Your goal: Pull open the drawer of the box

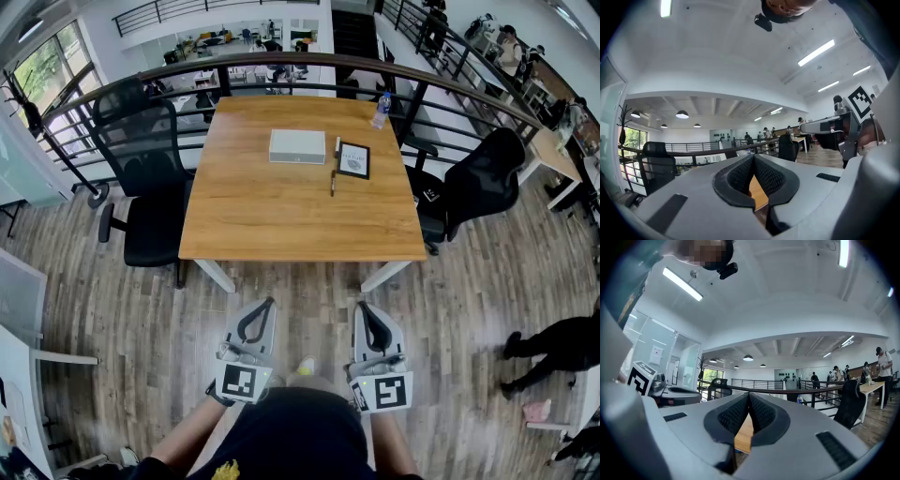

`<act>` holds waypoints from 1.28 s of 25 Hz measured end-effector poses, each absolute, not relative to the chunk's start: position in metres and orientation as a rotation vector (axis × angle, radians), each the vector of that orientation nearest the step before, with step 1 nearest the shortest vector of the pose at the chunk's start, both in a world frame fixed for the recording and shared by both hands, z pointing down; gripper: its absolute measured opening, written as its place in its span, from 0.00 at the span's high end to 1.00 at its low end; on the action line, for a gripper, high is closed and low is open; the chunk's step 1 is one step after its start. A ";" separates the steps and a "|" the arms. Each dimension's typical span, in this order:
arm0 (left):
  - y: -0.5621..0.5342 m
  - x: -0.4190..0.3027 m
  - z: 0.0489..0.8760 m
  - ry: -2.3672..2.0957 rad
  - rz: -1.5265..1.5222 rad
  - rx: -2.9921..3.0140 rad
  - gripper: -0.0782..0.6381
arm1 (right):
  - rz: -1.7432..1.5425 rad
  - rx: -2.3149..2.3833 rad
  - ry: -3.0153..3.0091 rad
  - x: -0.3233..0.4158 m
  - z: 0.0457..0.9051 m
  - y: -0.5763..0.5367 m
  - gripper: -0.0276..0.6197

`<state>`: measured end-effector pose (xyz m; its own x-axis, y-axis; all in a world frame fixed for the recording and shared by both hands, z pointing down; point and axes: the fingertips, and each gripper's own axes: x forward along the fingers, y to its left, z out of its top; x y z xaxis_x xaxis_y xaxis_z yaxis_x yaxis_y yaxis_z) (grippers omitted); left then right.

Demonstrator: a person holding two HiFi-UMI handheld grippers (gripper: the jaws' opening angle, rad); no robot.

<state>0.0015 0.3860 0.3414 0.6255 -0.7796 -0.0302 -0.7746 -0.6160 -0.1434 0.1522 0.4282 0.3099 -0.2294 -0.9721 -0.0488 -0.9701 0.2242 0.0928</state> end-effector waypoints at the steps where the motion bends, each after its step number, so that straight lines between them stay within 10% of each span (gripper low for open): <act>1: 0.394 -0.006 0.346 1.312 -0.073 -2.708 0.87 | -0.155 1.925 -2.443 0.144 0.312 0.437 0.96; 32: 0.437 -0.116 0.355 1.309 -0.099 -2.747 0.87 | -0.112 1.946 -2.336 0.060 0.312 0.481 0.96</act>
